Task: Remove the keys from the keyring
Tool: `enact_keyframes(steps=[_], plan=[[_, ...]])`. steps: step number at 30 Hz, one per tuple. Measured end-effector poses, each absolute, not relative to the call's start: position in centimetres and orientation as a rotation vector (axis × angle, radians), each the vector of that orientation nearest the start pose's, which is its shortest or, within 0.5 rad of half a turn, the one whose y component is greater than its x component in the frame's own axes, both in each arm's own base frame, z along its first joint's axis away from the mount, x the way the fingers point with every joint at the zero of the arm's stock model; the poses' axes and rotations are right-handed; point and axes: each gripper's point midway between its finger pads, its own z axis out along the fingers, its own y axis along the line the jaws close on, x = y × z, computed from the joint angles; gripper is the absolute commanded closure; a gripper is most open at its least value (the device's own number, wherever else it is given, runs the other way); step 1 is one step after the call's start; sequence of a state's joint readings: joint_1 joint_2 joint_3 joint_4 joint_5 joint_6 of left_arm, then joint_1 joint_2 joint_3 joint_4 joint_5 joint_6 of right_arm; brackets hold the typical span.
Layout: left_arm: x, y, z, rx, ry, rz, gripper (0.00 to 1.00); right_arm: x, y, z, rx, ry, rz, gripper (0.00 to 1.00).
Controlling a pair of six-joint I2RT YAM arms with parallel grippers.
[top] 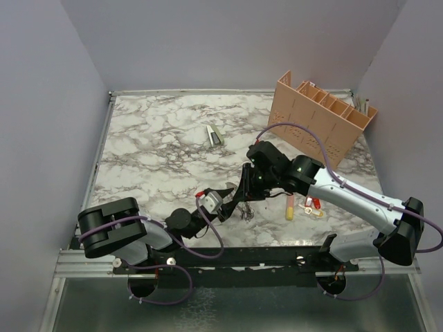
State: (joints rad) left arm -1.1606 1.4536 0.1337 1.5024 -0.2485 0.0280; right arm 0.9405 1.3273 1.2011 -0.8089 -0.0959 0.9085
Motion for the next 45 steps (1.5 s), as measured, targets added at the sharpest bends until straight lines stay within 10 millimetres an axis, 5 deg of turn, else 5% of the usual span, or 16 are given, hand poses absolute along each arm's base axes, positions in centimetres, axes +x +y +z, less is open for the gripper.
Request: enact_keyframes(steps=[9, 15, 23, 45], plan=[[17.8, -31.1, 16.3, 0.646, 1.265, -0.782, 0.58, 15.3, 29.9, 18.6, -0.096, 2.731, 0.814, 0.99], [17.8, -30.9, 16.9, 0.641, 1.247, -0.781, 0.69, 15.3, 30.1, 19.1, -0.1, 2.71, 0.846, 0.99], [17.7, -30.8, 16.8, 0.656, 1.238, -0.768, 0.54, 15.2, 30.1, 18.9, -0.101, 2.715, 0.858, 0.99], [17.1, -30.3, 17.8, 0.674, 1.187, -0.776, 0.61, 14.8, 29.9, 19.3, -0.111, 2.709, 0.876, 0.99]])
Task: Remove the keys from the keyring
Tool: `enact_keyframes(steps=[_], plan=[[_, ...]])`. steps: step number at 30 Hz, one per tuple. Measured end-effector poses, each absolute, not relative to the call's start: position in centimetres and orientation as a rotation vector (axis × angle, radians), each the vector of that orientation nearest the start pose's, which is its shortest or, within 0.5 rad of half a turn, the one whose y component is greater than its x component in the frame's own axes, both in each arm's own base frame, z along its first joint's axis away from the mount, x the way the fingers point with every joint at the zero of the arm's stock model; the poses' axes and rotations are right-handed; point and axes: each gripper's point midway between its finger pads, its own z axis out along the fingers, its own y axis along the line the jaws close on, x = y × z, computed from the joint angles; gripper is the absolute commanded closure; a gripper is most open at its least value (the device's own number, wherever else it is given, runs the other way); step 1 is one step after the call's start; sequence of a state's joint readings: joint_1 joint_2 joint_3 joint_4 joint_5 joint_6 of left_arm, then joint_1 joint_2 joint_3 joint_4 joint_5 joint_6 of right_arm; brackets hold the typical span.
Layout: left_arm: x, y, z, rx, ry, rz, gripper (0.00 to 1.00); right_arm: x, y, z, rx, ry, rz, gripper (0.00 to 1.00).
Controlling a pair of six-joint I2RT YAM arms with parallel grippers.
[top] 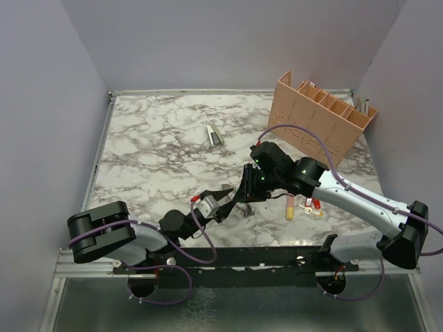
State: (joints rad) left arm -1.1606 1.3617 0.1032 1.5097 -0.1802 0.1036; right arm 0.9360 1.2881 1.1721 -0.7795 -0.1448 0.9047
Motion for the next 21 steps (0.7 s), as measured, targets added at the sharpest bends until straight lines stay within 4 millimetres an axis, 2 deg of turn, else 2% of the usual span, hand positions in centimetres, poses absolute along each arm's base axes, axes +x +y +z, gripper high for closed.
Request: enact_keyframes(steps=[6, 15, 21], plan=[[16.97, -30.44, 17.88, 0.684, 1.179, -0.777, 0.69, 14.82, 29.9, 19.28, -0.113, 2.708, 0.879, 0.99], [16.89, -30.86, 18.08, 0.697, 1.167, -0.784, 0.99, 14.53, 29.89, 19.12, -0.124, 2.721, 0.888, 0.99], [16.67, -31.0, 18.09, 0.71, 1.16, -0.792, 1.0, 14.46, 29.78, 19.1, -0.129, 2.722, 0.885, 0.99]])
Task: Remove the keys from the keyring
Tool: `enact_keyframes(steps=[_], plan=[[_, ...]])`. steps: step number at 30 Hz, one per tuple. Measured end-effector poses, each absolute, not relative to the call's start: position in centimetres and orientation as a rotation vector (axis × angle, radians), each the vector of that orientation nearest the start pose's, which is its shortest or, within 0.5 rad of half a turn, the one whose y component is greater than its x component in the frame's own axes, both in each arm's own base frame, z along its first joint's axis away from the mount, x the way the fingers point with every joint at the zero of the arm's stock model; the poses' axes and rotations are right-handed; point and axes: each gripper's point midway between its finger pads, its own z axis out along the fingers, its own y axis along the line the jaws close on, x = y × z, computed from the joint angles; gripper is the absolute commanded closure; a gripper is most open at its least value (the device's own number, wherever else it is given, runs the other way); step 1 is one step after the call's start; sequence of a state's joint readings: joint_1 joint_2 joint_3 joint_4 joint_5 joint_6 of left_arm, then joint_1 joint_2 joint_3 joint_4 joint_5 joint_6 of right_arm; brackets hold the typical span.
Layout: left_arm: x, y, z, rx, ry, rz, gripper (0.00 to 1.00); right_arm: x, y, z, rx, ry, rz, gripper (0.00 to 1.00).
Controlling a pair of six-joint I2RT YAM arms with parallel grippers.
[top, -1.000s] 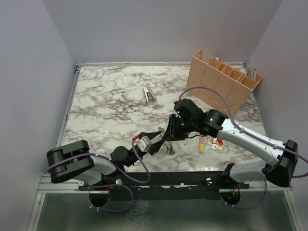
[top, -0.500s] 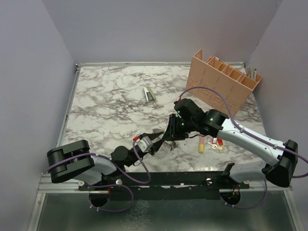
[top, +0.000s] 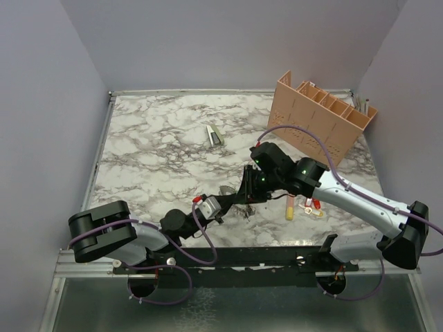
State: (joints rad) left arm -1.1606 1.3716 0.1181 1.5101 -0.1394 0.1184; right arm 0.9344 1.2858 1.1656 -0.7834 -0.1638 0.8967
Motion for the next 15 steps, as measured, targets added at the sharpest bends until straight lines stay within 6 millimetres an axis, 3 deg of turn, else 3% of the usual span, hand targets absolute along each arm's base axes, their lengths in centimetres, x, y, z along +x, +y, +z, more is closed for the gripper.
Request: enact_keyframes(steps=[15], plan=[[15.2, -31.0, 18.6, 0.773, 1.098, -0.834, 1.0, 14.5, 28.5, 19.2, -0.154, 2.736, 0.868, 0.99]])
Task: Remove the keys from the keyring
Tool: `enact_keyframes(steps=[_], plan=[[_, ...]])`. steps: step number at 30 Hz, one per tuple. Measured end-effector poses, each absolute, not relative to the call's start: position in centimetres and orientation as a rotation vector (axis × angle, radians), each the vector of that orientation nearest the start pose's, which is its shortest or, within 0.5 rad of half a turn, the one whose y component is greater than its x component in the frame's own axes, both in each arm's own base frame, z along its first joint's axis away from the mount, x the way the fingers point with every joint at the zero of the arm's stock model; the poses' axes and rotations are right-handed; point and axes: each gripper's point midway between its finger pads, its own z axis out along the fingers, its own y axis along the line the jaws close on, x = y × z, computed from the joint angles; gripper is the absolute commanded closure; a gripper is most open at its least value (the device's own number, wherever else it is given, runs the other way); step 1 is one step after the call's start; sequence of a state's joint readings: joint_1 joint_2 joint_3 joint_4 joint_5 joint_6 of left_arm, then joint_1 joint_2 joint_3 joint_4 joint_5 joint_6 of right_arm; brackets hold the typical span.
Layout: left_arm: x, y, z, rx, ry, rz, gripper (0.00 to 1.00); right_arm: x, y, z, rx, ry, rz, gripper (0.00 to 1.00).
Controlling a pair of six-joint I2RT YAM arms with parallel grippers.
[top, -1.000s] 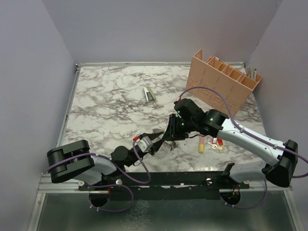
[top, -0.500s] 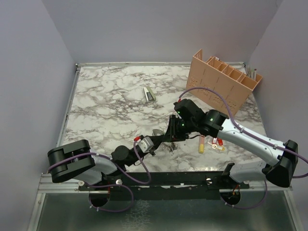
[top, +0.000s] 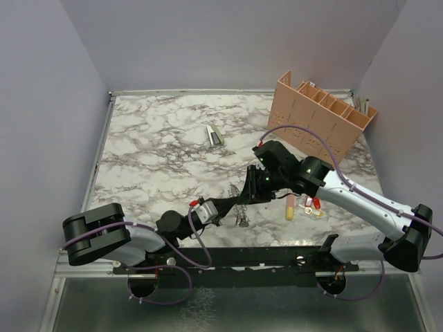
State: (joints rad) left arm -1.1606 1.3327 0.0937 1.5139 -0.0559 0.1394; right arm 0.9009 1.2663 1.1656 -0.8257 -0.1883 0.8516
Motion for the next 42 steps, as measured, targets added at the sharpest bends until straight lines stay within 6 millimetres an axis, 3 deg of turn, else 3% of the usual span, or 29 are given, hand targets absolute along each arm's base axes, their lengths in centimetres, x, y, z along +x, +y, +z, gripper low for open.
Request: enact_keyframes(steps=[8, 17, 27, 42], plan=[[14.3, -31.0, 20.2, 0.774, 1.039, -0.879, 1.0, 14.2, 27.8, 19.0, -0.165, 2.738, 0.946, 0.99], [13.8, -31.0, 19.9, 0.788, 1.044, -0.904, 1.0, 13.4, 27.9, 18.0, -0.27, 2.718, 1.078, 0.99], [13.6, -30.7, 19.2, 0.786, 1.068, -0.92, 1.0, 12.4, 28.1, 16.1, -0.648, 2.48, 1.199, 0.99], [13.4, -30.4, 15.9, 0.781, 1.2, -0.951, 1.0, 12.5, 27.6, 14.3, -1.127, 2.098, 1.117, 0.96]])
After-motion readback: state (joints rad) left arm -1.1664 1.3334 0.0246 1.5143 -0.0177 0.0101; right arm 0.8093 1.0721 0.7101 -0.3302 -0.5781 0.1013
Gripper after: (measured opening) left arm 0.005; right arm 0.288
